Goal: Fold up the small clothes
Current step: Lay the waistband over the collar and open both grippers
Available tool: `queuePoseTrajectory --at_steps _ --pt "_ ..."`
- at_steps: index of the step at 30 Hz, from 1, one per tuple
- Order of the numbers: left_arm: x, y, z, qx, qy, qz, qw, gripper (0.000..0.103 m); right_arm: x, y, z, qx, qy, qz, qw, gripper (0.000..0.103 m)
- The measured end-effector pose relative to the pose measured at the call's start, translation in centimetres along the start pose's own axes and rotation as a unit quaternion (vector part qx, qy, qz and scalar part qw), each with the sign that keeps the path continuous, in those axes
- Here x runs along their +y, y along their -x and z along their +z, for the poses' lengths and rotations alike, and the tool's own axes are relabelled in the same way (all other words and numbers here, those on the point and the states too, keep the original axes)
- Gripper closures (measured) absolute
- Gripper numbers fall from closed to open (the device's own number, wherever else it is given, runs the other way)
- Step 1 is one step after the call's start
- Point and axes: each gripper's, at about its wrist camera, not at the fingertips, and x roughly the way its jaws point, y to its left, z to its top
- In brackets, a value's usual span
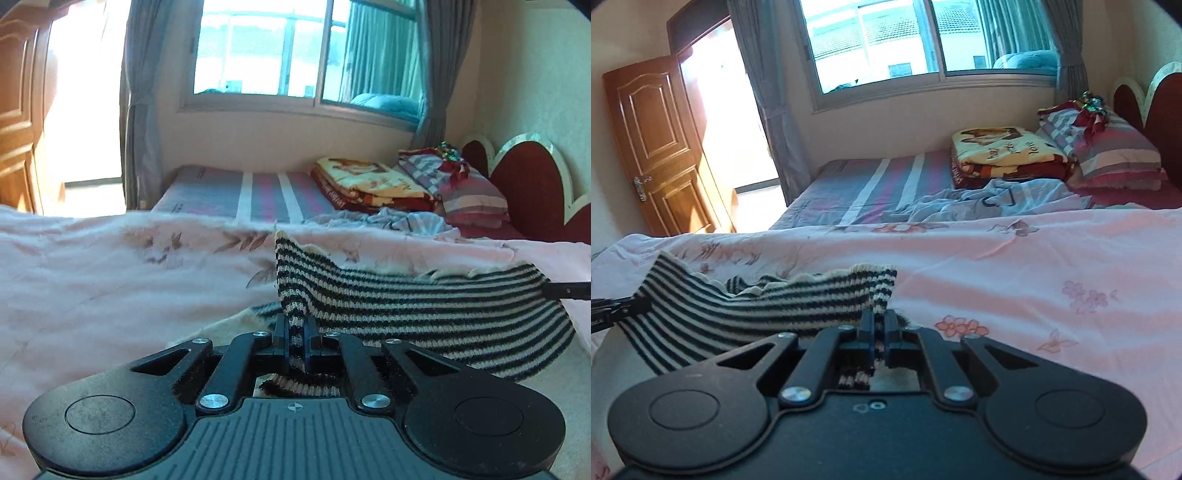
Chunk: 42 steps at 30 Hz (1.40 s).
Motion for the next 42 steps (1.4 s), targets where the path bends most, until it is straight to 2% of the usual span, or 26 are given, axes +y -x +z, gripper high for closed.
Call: queuePoseTrajectory --at_steps 1,2,7,8,10,11,12,13,14,15,16,18,20,22,25,26,27,28,29,31,33,34,36,37,40,42 --pt "0.4 -1.2 -0.4 0.024 0.014 0.005 0.9996 0.096 -0.2 -0.9 -0.4 0.018 -0.002 -0.008 1.0 0.098" --pt "0.5 -1.8 -0.9 0.029 0.02 0.007 0.9994 0.096 -0.4 -1.7 -0.9 0.03 -0.005 -0.011 0.999 0.098" --pt "-0.6 -2.3 -1.0 0.031 -0.006 0.026 0.9992 0.095 -0.4 -2.2 -1.5 0.021 -0.01 -0.017 1.0 0.098" --pt "-0.7 -2.3 -1.0 0.032 -0.01 0.03 0.999 0.092 -0.4 -2.2 -1.5 0.023 -0.01 -0.015 1.0 0.098" --pt "-0.9 -2.2 -0.8 0.034 -0.01 0.032 0.9989 0.085 -0.4 -1.9 -1.3 0.03 -0.01 -0.002 1.0 0.088" --pt "-0.7 -2.0 -0.7 0.032 -0.007 0.031 0.999 0.064 -0.4 -1.5 -1.1 0.031 -0.012 0.004 0.999 0.084" --pt "-0.5 -1.7 -0.6 0.029 -0.002 0.029 0.9991 0.044 -0.3 -1.0 -1.0 0.027 -0.013 0.008 1.0 0.075" --pt "-0.3 -1.4 -0.5 0.018 0.006 0.033 0.9993 0.006 -0.2 -0.4 -0.9 0.016 -0.013 0.012 1.0 0.066" --pt "-0.1 -0.8 -0.5 -0.003 0.013 0.027 0.9995 0.003 0.2 0.4 -0.9 -0.003 -0.009 0.017 1.0 0.061" --pt "-0.2 -0.4 -0.2 -0.009 0.016 0.021 0.9996 0.003 0.6 1.0 -0.9 -0.018 -0.002 0.023 1.0 0.052" --pt "-0.4 0.0 0.3 -0.012 0.021 0.017 0.9996 0.003 1.1 1.5 -0.9 -0.028 0.007 0.03 0.999 0.051" --pt "-1.3 1.1 1.1 -0.046 0.026 0.001 0.9986 0.007 2.7 1.8 -0.4 -0.031 0.024 0.056 0.998 0.056" --pt "-3.0 1.2 2.0 -0.056 0.018 -0.03 0.9978 0.008 4.6 1.2 0.1 -0.023 0.052 0.069 0.996 0.063" --pt "-5.1 -0.2 2.6 -0.036 0.004 -0.06 0.9975 0.008 6.8 -0.7 0.8 0.004 0.079 0.073 0.994 0.075" --pt "-7.7 -3.0 2.3 0.019 -0.012 -0.085 0.9962 0.007 9.1 -3.4 1.1 0.04 0.1 0.069 0.992 0.075" --pt "-8.1 -3.7 2.0 0.029 -0.015 -0.08 0.9963 0.008 9.8 -4.2 0.9 0.051 0.108 0.073 0.99 0.074" --pt "-8.2 -4.4 1.5 0.043 -0.013 -0.071 0.9965 0.008 10.2 -5.1 0.6 0.071 0.119 0.064 0.988 0.078" --pt "-8.1 -5.2 1.0 0.064 -0.01 -0.063 0.9959 0.008 10.3 -5.7 0.2 0.085 0.133 0.055 0.986 0.075" --pt "-7.7 -5.4 0.7 0.07 -0.008 -0.055 0.996 0.008 10.2 -5.6 0.0 0.08 0.142 0.055 0.985 0.075" --pt "-6.3 -4.4 0.4 0.056 -0.004 -0.049 0.9972 0.008 9.2 -5.0 0.0 0.081 0.148 0.027 0.985 0.074" --pt "-4.9 -3.6 -0.2 0.053 -0.03 -0.014 0.998 0.008 6.5 -4.1 -0.2 0.072 0.141 -0.026 0.987 0.074" --pt "-3.9 -3.3 -0.7 0.054 -0.046 -0.016 0.9973 0.008 4.9 -3.8 -0.3 0.071 0.129 -0.032 0.989 0.074" --pt "-2.7 -3.0 -0.9 0.056 -0.05 0.001 0.9972 0.008 2.2 -3.1 -0.4 0.066 0.087 0.006 0.994 0.074" --pt "-2.1 -3.2 -0.6 0.062 -0.037 -0.001 0.9974 0.008 2.1 -3.1 -0.4 0.067 0.088 0.011 0.994 0.074" --pt "-2.0 -2.8 -0.1 0.06 -0.02 0.015 0.9979 0.008 3.5 -2.5 0.1 0.065 0.093 0.001 0.993 0.073" --pt "-2.9 -0.7 -0.1 0.038 -0.029 0.0 0.9989 0.008 4.8 -0.3 0.2 0.04 0.095 0.022 0.994 0.067"
